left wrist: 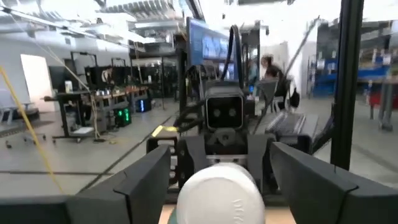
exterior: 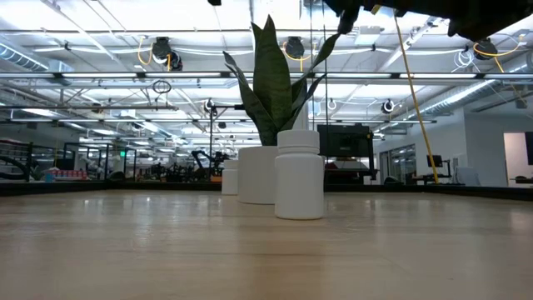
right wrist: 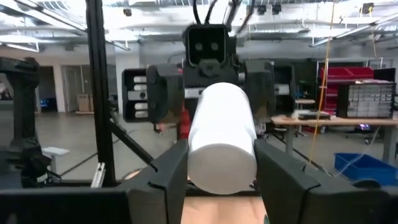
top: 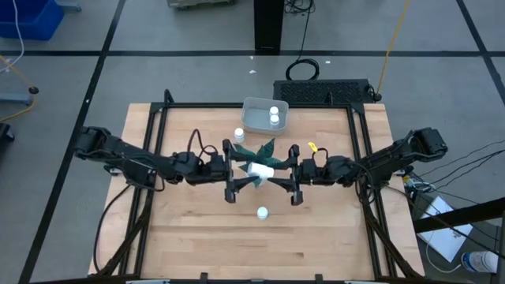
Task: Pick and place pill bottles into a basket
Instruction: Put the white medicine bottle into the gray bin
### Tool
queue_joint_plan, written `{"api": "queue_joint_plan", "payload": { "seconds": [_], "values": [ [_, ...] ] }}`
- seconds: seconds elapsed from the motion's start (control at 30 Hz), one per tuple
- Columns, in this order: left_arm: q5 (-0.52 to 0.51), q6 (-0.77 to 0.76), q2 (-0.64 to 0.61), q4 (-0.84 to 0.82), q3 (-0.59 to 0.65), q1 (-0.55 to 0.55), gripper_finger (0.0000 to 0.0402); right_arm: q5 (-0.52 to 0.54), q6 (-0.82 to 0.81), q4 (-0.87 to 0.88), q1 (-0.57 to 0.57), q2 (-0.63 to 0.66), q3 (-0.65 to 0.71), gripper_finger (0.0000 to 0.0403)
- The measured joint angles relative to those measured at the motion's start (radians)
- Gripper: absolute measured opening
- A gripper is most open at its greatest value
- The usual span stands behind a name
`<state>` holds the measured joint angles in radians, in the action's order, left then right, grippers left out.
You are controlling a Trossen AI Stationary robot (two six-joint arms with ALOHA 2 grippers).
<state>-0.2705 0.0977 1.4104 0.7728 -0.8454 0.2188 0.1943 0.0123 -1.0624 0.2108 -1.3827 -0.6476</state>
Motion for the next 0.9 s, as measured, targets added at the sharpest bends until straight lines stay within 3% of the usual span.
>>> {"api": "queue_joint_plan", "payload": {
  "seconds": [0.13,0.23,0.37,0.53,0.6,0.67,0.77,0.9],
  "values": [
    [-0.007,0.038,-0.085,-0.085,0.0,0.003,0.0286,0.065,0.01,0.02,0.003,0.0,0.0,0.0148],
    [-0.019,0.01,-0.198,-0.247,0.0,0.006,0.0263,0.098,0.024,0.037,0.003,0.019,0.0,0.0148],
    [-0.02,-0.013,-0.313,-0.492,0.0,0.022,0.0186,0.14,0.045,0.091,0.005,0.077,0.0,0.0149],
    [0.01,0.009,-0.379,-0.612,0.0,0.057,0.0038,0.176,0.079,0.166,0.005,0.179,0.0,0.0147],
    [0.015,0.008,-0.38,-0.647,0.0,0.067,0.0013,0.176,0.079,0.197,-0.003,0.217,0.0,0.0147],
    [0.015,0.012,-0.378,-0.674,0.001,0.077,0.0019,0.181,0.079,0.246,-0.016,0.251,0.0,0.0147],
    [0.039,0.025,-0.378,-0.633,0.035,0.09,0.0024,0.221,0.079,0.327,-0.04,0.287,-0.006,0.0147],
    [0.121,0.042,-0.375,-0.315,0.249,0.113,0.0006,0.229,0.028,0.513,-0.085,0.303,-0.043,0.0147]
  ]
}}
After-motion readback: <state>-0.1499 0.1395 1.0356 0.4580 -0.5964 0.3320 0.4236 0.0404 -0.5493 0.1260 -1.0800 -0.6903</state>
